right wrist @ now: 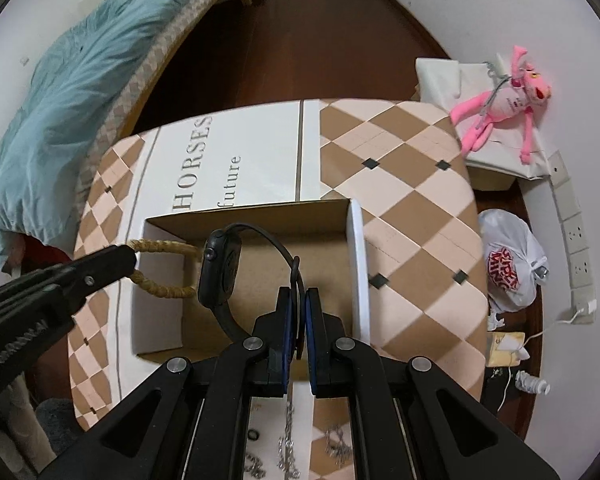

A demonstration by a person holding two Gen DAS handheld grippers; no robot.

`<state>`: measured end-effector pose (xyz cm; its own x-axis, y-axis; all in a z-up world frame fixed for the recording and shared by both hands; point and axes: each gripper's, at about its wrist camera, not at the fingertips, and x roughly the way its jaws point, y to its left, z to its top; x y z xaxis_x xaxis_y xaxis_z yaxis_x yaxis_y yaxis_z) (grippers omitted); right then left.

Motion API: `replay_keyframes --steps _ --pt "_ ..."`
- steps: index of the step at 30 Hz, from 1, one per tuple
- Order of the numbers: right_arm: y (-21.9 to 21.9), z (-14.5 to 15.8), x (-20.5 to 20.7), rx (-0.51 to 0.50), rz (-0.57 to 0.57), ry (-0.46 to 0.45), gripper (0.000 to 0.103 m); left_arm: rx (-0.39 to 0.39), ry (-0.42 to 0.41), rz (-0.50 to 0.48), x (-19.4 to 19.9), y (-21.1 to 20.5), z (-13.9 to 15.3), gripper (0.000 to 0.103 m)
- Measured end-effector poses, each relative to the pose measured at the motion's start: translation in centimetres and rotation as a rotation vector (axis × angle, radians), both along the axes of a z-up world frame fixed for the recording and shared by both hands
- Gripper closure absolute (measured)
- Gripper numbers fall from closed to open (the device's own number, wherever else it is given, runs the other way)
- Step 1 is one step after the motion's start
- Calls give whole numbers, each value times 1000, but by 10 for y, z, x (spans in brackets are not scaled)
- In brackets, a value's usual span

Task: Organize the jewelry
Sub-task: 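Carry the watch band into the box with the right tool while the left tool carries the bead bracelet in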

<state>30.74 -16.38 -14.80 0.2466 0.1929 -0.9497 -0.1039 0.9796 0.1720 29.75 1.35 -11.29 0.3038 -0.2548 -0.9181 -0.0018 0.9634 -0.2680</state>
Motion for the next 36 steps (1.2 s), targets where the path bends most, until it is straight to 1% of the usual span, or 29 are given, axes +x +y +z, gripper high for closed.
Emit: replay_keyframes --steps 1,3,5,7,8,9,10,11,12,13,14,16,17,18,23,29,31,36 --pt "1 -4 4 -2 3 7 95 10 8 3 3 0 -1 95" --pt "4 -13 12 -9 28 31 84 34 16 8 7 0 -2 95" --pt "6 -15 15 -5 41 36 52 52 20 3 9 0 -3 94" --pt "5 -12 15 -1 43 25 37 75 18 5 9 1 -2 93" --pt "3 -9 13 2 40 17 37 90 12 10 8 3 -1 89" --pt "2 -7 12 -1 35 10 36 99 7 11 7 4 0 80" --pt "-1 -4 9 0 32 3 32 114 -7 15 4 5 3 73" --pt "0 -2 8 -2 30 1 27 133 -20 21 1 6 5 52" --pt "-2 0 4 -16 25 -6 18 158 -37 27 -3 7 7 35" --pt "-2 2 2 -30 20 -14 13 182 -60 35 -7 8 10 32" --pt "-3 4 -1 -48 18 -24 13 200 -78 39 -12 9 12 31" --pt "-6 6 -10 -92 11 -41 12 238 -96 53 -21 10 12 20" --pt "-8 6 -15 -103 4 -47 10 244 -98 60 -25 11 11 10" --pt "-10 5 -20 -107 -3 -51 5 243 -102 66 -31 12 10 6" --pt "-17 5 -40 -148 -22 -76 4 268 -119 84 -53 8 6 3" --pt "-23 16 -60 -164 -34 -108 4 269 -141 96 -75 3 12 3" --pt "-25 23 -67 -171 -40 -123 4 258 -147 102 -81 2 17 3" --pt "-30 52 -90 -183 -50 -192 4 247 -201 113 -101 -1 41 3"
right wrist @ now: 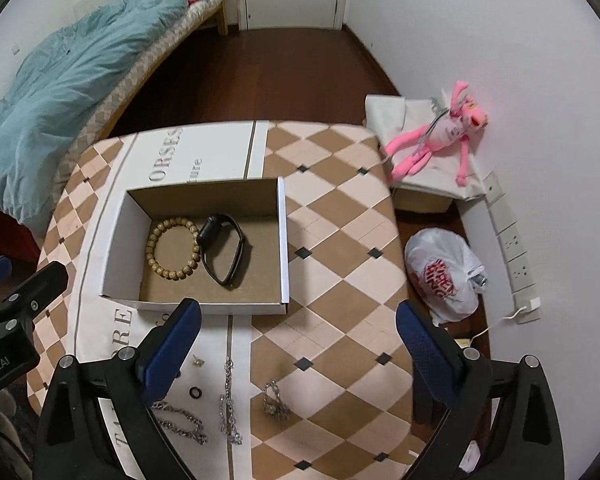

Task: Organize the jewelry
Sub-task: 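Carry the watch band into the box with the right tool while the left tool carries the bead bracelet in, then open both tools and withdraw them from the box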

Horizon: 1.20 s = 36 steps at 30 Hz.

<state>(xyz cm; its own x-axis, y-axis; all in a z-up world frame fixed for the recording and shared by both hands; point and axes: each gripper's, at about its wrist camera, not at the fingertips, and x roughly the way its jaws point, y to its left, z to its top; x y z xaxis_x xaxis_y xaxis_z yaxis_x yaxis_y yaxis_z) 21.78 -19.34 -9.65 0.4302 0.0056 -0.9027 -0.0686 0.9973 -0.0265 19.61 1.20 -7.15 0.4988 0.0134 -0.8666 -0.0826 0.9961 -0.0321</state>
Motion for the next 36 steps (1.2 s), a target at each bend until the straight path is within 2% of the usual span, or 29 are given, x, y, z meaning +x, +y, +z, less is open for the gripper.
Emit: replay_keyframes --steps 10,13,16,20,23,24,26,28,32,36 --pt "-8 62 -45 46 -15 -126 4 -2 -95 -13 -40 -6 51 3" --pt "-9 72 -57 66 -12 -138 4 8 -102 -2 -51 -5 59 3" --pt "-13 68 -69 83 -18 -118 4 40 -108 10 -63 -5 57 3" --pt "-21 34 -83 91 -41 -34 4 69 -50 18 -75 -3 27 3" --pt "-31 -8 -97 139 -58 58 5 91 21 23 -86 -2 -7 3" --pt "-34 -20 -100 155 -60 80 8 103 50 26 -89 -2 -22 3" --pt "-37 -50 -108 190 -65 138 28 122 96 32 -97 -2 -44 3" --pt "-37 -75 -114 222 -61 181 36 134 137 36 -101 -2 -64 3" --pt "-24 -108 -119 260 -27 212 41 152 211 57 -105 1 -96 3" --pt "-3 -126 -119 229 30 198 45 155 242 72 -103 6 -111 3"
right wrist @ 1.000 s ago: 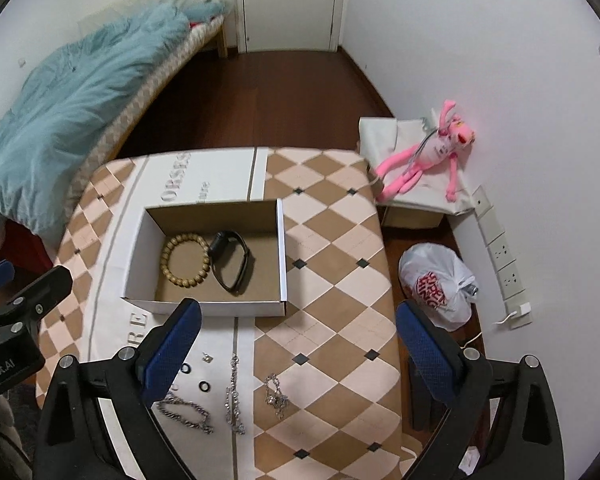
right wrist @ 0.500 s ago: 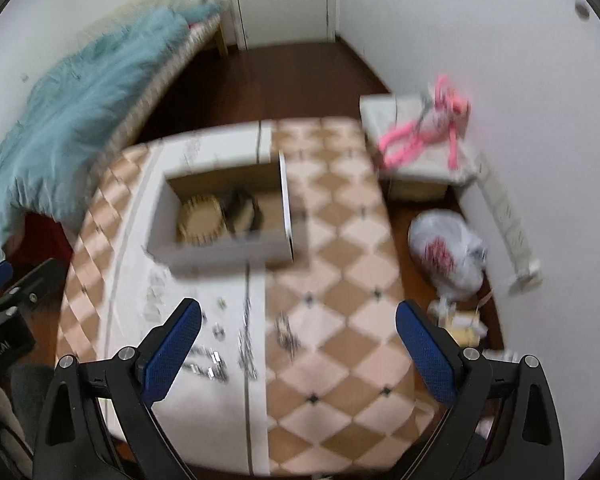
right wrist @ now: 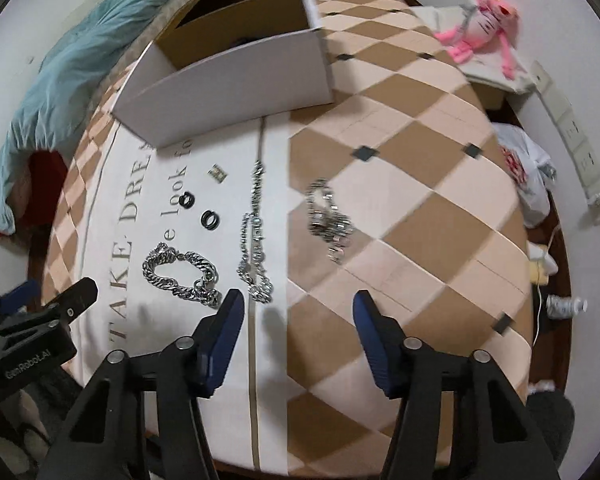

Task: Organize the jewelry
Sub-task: 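Open both tools and withdraw them from the box, then grasp the silver necklace with the right tool while the left tool grasps the silver chain bracelet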

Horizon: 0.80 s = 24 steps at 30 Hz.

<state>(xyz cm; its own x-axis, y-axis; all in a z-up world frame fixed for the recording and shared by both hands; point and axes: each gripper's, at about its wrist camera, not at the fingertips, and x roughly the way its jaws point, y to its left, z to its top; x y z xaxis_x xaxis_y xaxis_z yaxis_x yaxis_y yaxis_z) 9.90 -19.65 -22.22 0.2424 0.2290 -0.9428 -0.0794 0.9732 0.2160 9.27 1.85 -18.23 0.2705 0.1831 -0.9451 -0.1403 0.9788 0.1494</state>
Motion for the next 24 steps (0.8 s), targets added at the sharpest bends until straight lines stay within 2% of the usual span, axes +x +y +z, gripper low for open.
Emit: replay_keyframes --steps 7,9,11,15,16,17,18,24 --pt "37 -7 -1 -142 124 -66 47 -6 25 0 0 4 -10 3" --pt "46 -7 -4 -180 162 -96 60 -4 28 -7 0 3 -11 3" --pt "50 -5 -8 -188 181 -116 93 -6 27 -14 1 0 -11 3" --pt "36 -4 -6 -157 133 -90 93 -16 22 -40 1 -10 -9 3" --pt "29 -3 -6 -137 108 -85 95 -19 20 -48 2 -12 -8 3" --pt "21 1 -5 -116 81 -88 100 -23 16 -60 1 -18 -7 3" --pt "14 4 -4 -113 58 -89 103 -33 12 -75 1 -24 -6 3" --pt "-22 11 0 -72 -45 -65 103 -124 7 -163 4 -61 -7 4"
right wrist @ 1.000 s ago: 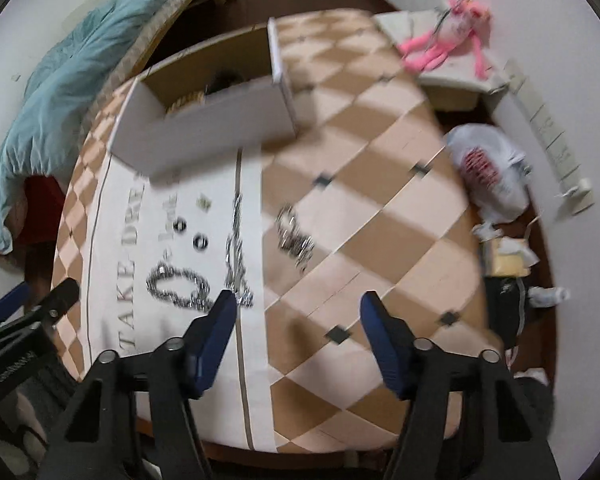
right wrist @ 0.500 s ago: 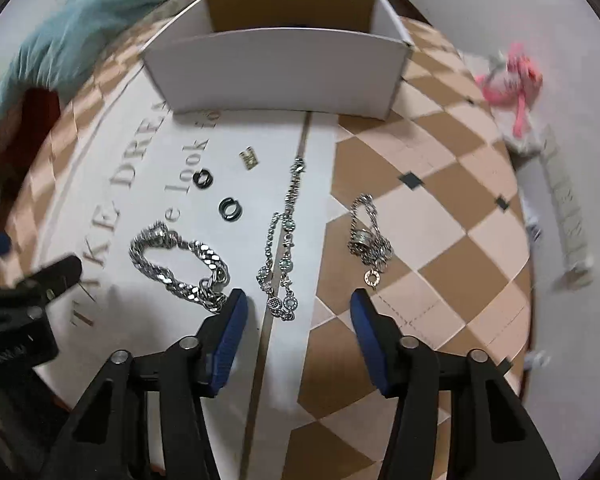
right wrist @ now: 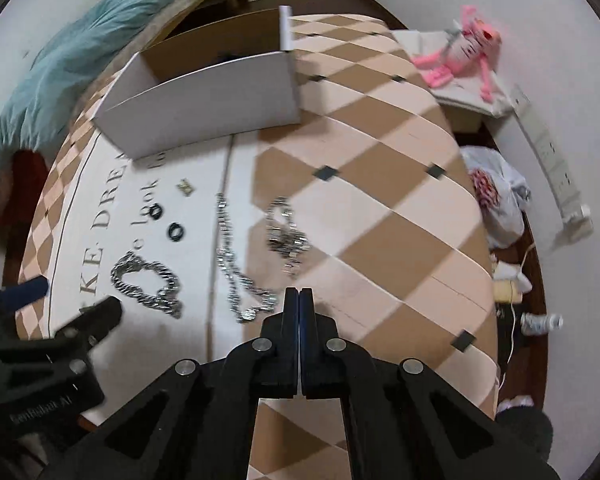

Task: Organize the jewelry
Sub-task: 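Grasp the silver necklace with the right tool while the left tool grasps the silver chain bracelet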

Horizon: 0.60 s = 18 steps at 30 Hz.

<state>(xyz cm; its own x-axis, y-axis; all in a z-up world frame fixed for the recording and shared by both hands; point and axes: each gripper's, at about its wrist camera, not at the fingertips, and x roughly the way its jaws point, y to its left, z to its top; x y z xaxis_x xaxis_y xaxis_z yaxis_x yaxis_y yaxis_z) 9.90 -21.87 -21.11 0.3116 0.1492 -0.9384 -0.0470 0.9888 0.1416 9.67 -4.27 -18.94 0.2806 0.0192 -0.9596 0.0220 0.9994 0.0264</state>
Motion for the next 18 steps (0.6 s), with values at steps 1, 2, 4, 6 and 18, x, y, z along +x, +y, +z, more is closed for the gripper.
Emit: replay_keyframes --steps 1,2,4,6,18 --pt "-5 0 0 4 -8 6 103 -12 -5 -17 0 -8 0 4" --pt "-7 -1 -1 10 -16 9 103 -18 -15 -35 1 -16 0 4" --pt "-12 -4 0 16 -24 19 103 -19 -24 -65 3 -28 -2 6" --pt "-17 -6 0 39 -39 35 103 -12 -19 -96 6 -40 -6 21" --pt "-34 -8 2 81 -103 75 100 -68 -13 -147 12 -42 -16 99"
